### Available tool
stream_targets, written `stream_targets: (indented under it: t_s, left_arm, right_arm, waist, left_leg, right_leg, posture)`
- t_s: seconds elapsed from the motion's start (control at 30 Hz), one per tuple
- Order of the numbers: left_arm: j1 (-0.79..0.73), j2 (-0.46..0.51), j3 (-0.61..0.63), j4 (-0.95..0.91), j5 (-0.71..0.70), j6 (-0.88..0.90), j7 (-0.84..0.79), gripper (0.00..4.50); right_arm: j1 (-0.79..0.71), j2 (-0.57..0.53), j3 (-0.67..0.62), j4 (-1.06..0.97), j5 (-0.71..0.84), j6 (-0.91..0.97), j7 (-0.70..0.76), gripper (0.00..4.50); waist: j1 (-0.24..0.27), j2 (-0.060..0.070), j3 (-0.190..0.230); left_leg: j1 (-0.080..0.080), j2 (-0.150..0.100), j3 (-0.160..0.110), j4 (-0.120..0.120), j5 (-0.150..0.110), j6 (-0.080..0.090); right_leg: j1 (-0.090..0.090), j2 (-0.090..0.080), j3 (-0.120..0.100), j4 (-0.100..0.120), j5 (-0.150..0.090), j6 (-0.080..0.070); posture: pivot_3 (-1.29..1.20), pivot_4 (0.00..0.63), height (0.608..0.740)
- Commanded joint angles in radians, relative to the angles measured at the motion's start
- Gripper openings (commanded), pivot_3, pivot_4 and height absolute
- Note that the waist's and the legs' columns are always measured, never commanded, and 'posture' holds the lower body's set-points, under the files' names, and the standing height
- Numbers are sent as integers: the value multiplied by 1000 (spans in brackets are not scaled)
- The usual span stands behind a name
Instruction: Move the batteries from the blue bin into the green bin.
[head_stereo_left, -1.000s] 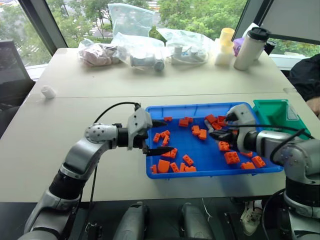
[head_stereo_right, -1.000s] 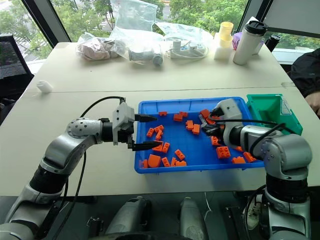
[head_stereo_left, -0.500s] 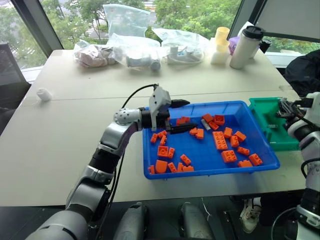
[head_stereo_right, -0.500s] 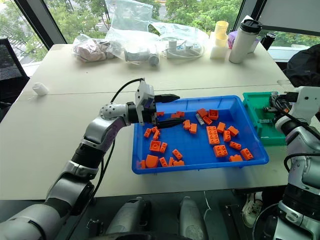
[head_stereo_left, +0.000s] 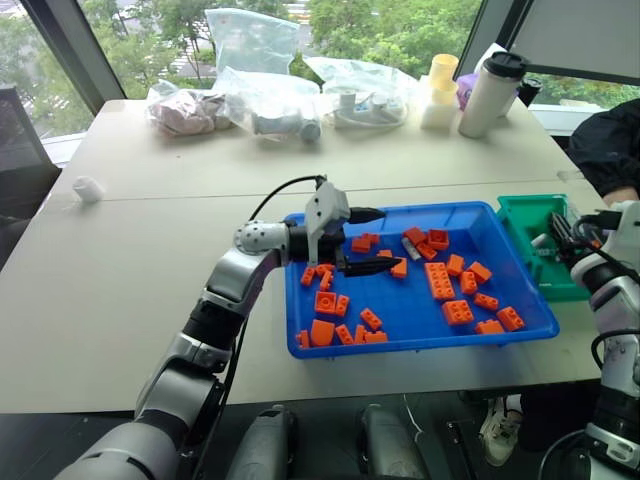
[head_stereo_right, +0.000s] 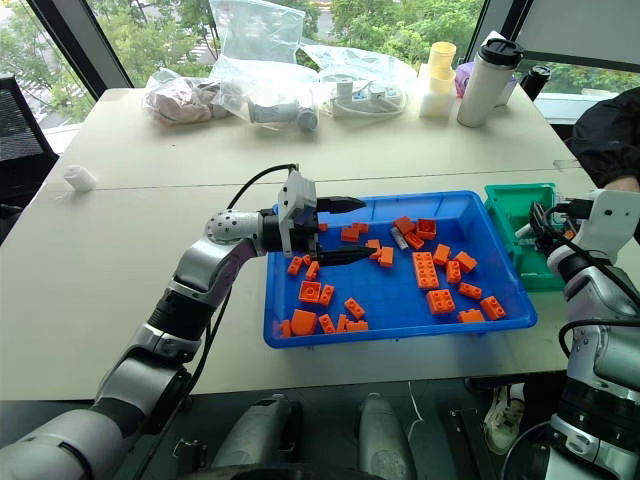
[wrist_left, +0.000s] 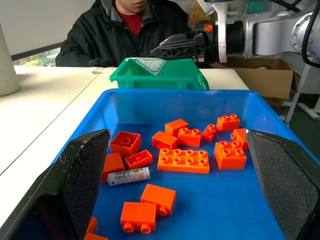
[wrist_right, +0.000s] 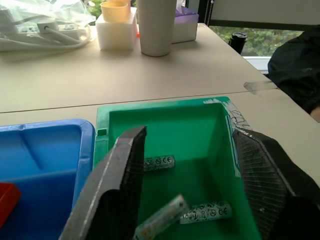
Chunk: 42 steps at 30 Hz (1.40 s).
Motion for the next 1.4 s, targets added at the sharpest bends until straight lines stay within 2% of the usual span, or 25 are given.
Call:
stream_targets:
  t_s: [0.03, 0.13, 0.2, 0.3, 0.47, 0.73, 0.97, 1.27, 1.37, 1.4]
  left_arm:
    - [3, -1, 3, -32, 5, -20, 3, 4500]
    - [3, 3, 5, -32, 10, -22, 4, 4500]
    - [4, 20, 15, -46, 9, -13, 1, 4500]
    - [22, 66, 27, -99, 0, 17, -7, 4500]
    - [78, 142, 17, -196, 3, 61, -12, 4500]
    - [134, 212, 26, -301, -10, 124, 7, 4500]
    - [139, 201, 24, -313, -4, 137, 43, 4500]
    - [152, 204, 18, -322, 1, 137, 55, 4500]
    - [154, 207, 15, -323, 4, 136, 55, 4500]
    - [154, 207, 14, -324, 5, 136, 56, 4500]
  right_arm:
    - [-18, -17, -11, 1, 3, -27, -7, 3966]
    - [-36, -6, -13, -22, 37, -17, -8, 3966]
    - [-52, 11, 1, -100, 149, 65, 40, 3966]
    - [-29, 16, 93, -236, 290, 227, 99, 3966]
    - [18, 19, 217, -310, 352, 321, 136, 3966]
    - [-19, 1, 366, -218, 305, 332, 186, 3966]
    - [-133, 13, 470, -49, 201, 307, 185, 3966]
    - [-192, 8, 559, 42, 73, 283, 175, 3966]
    - [-218, 22, 575, 62, 41, 326, 141, 3966]
    - [-227, 28, 576, 68, 35, 342, 129, 3739]
  waist:
    - [0, 0, 0]
    - [-1, 0, 0]
    - [-3, 0, 0]
    - [-7, 0, 0]
    - [1, 0, 0]
    - [-1, 0, 0]
    - [-3, 0, 0]
    - [-3, 0, 0]
    - [-5, 0, 0]
    - [-5, 0, 0]
  left_leg:
    - [0, 0, 0, 0, 0, 0]
    - [0, 0, 0, 0, 0, 0]
    - [0, 0, 0, 0, 0, 0]
    - [0, 2, 0, 0, 0, 0]
    - [0, 1, -1, 0, 0, 0]
    - [0, 0, -1, 0, 0, 0]
    - [0, 0, -1, 0, 0, 0]
    - [0, 0, -1, 0, 0, 0]
    - [0, 0, -1, 0, 0, 0]
    - [1, 0, -1, 0, 0, 0]
  right_leg:
    - [0, 0, 0, 0, 0, 0]
    - [0, 0, 0, 0, 0, 0]
    - [0, 0, 0, 0, 0, 0]
    - [0, 2, 1, 0, 0, 0]
    - [0, 1, 0, 0, 0, 0]
    - [0, 0, 0, 0, 0, 0]
    - [0, 0, 0, 0, 0, 0]
    - [0, 0, 0, 0, 0, 0]
    - [0, 1, 0, 0, 0, 0]
    - [0, 1, 0, 0, 0, 0]
  posture:
    - [0, 150, 740]
    - [0, 150, 740]
    - [0, 150, 740]
    - [0, 150, 740]
    - [0, 150, 740]
    - [0, 150, 740]
    - [0, 150, 740]
    - [0, 150, 740]
    - [0, 150, 740]
    - [0, 150, 740]
